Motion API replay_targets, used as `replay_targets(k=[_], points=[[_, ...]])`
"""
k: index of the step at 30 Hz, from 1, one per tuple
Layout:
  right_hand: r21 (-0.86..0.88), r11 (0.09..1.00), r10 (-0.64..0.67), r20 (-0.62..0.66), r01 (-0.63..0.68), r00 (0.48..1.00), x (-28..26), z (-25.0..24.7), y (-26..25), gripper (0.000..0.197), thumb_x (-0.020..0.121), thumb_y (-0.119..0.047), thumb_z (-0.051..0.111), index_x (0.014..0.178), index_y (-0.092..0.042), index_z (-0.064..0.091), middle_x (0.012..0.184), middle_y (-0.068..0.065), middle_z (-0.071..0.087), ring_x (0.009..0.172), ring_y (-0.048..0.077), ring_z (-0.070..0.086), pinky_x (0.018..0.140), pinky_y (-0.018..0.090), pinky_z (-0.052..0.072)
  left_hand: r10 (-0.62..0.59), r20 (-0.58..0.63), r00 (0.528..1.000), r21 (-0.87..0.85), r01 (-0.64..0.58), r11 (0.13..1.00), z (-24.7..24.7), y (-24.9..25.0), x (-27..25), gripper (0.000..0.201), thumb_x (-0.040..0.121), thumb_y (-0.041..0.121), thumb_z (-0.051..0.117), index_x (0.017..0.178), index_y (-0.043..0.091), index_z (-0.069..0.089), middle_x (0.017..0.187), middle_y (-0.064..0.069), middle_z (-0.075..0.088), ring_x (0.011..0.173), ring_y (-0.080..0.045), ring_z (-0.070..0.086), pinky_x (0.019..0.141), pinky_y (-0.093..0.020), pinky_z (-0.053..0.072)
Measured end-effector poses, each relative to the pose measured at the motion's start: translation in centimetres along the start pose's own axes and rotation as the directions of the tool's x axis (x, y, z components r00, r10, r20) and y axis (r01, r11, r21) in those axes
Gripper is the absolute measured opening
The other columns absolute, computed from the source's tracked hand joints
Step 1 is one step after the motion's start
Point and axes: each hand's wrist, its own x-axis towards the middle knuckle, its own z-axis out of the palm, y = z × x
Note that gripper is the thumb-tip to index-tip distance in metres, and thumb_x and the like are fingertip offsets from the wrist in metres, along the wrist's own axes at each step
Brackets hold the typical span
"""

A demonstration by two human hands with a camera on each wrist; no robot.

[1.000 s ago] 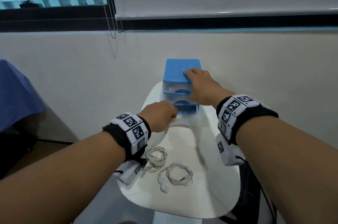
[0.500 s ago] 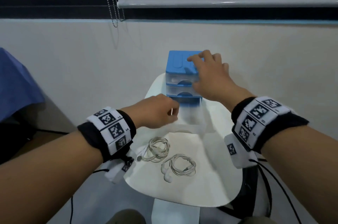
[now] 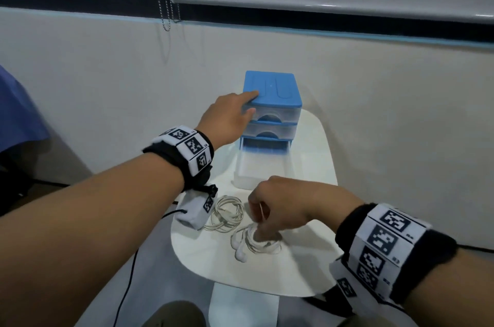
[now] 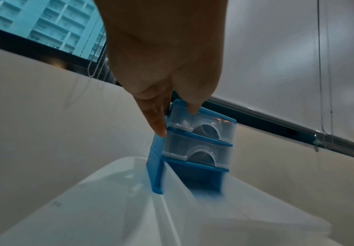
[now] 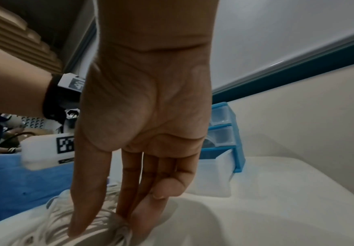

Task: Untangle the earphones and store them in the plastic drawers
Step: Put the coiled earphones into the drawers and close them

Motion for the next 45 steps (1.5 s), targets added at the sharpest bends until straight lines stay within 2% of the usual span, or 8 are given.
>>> replay_targets(k=[4,7,15,24,31,36,41,45], points=[[-0.045,0.999,-0.024,0.068,0.027,0.997,0.8,0.5,-0.7,0.013,0.072,-0.010,0.080,0.082,-0.015,0.073,0.074,0.002,0.075,0.057,0.010,0.058,0.059,0.030,0.055,0.038,-0.028,0.999,0.038,-0.037,0.999,-0.1,-0.3,0.7,0.043,0.106,0.034,0.052,0.149,0.033,0.051,0.132,-0.004,0.062,0.114,-0.027,0.060,0.093,-0.039,0.048],[-0.075,0.996,-0.038,0.058,0.042,0.998,0.9,-0.3,-0.8,0.012,0.075,-0.020,0.082,0.080,-0.016,0.073,0.073,-0.001,0.073,0.058,0.007,0.059,0.059,0.028,0.053,0.068,-0.041,0.997,0.052,-0.066,0.997,0.1,-0.3,0.7,0.042,0.106,0.032,0.053,0.147,0.029,0.052,0.131,-0.005,0.062,0.111,-0.028,0.061,0.091,-0.038,0.047],[0.094,0.995,-0.010,-0.196,0.029,0.981,-1.5,-8.6,1.3,0.004,0.082,-0.012,0.071,0.078,-0.011,0.070,0.061,-0.005,0.069,0.053,0.009,0.062,0.058,0.026,0.052,0.067,-0.088,0.994,0.041,-0.064,0.997,0.6,-0.1,0.8,0.033,0.105,0.028,0.053,0.138,0.024,0.056,0.117,-0.005,0.064,0.104,-0.030,0.059,0.088,-0.042,0.048],[0.265,0.958,0.233,-0.517,-0.105,0.823,0.3,-11.5,3.8,0.005,0.079,-0.013,0.069,0.075,-0.012,0.071,0.061,0.001,0.070,0.057,0.011,0.062,0.056,0.024,0.044,0.054,-0.095,0.994,0.038,-0.051,0.998,0.6,0.1,0.8,0.036,0.105,0.027,0.054,0.141,0.024,0.057,0.130,-0.003,0.067,0.113,-0.029,0.060,0.093,-0.040,0.044],[0.216,0.892,0.449,-0.507,-0.396,0.735,6.0,-4.9,5.3,0.017,0.086,-0.019,0.070,0.090,-0.010,0.056,0.097,0.011,0.061,0.076,0.028,0.056,0.060,0.032,0.044,0.063,-0.097,0.993,0.037,-0.060,0.998,0.7,0.0,0.5,0.036,0.106,0.026,0.053,0.142,0.025,0.056,0.130,-0.001,0.068,0.109,-0.027,0.063,0.093,-0.039,0.046],[0.089,0.871,0.439,-0.584,-0.483,0.683,6.5,-3.5,4.5,0.022,0.092,-0.031,0.066,0.104,-0.015,0.055,0.089,0.002,0.045,0.079,0.028,0.051,0.069,0.035,0.042,0.065,-0.104,0.992,0.031,-0.062,0.998,0.8,0.0,0.4,0.036,0.106,0.025,0.053,0.142,0.025,0.056,0.130,-0.001,0.068,0.110,-0.027,0.063,0.093,-0.039,0.046],[0.029,0.890,0.382,-0.592,-0.455,0.710,6.6,-3.8,5.0,0.017,0.093,-0.030,0.064,0.100,-0.015,0.061,0.093,0.003,0.053,0.077,0.027,0.054,0.067,0.034,0.043,0.054,-0.103,0.993,0.026,-0.052,0.998,0.7,-0.1,0.4,0.037,0.106,0.027,0.052,0.143,0.027,0.055,0.129,-0.002,0.068,0.110,-0.027,0.062,0.092,-0.038,0.046],[0.046,0.975,0.218,-0.421,-0.219,0.881,5.8,-4.2,5.6,0.019,0.085,-0.029,0.067,0.069,-0.019,0.068,0.075,-0.001,0.065,0.074,0.025,0.059,0.062,0.034,0.050,0.061,-0.112,0.992,0.012,-0.060,0.998,0.9,-0.1,0.4,0.037,0.106,0.026,0.053,0.143,0.026,0.056,0.126,-0.001,0.069,0.108,-0.028,0.063,0.092,-0.039,0.048]])
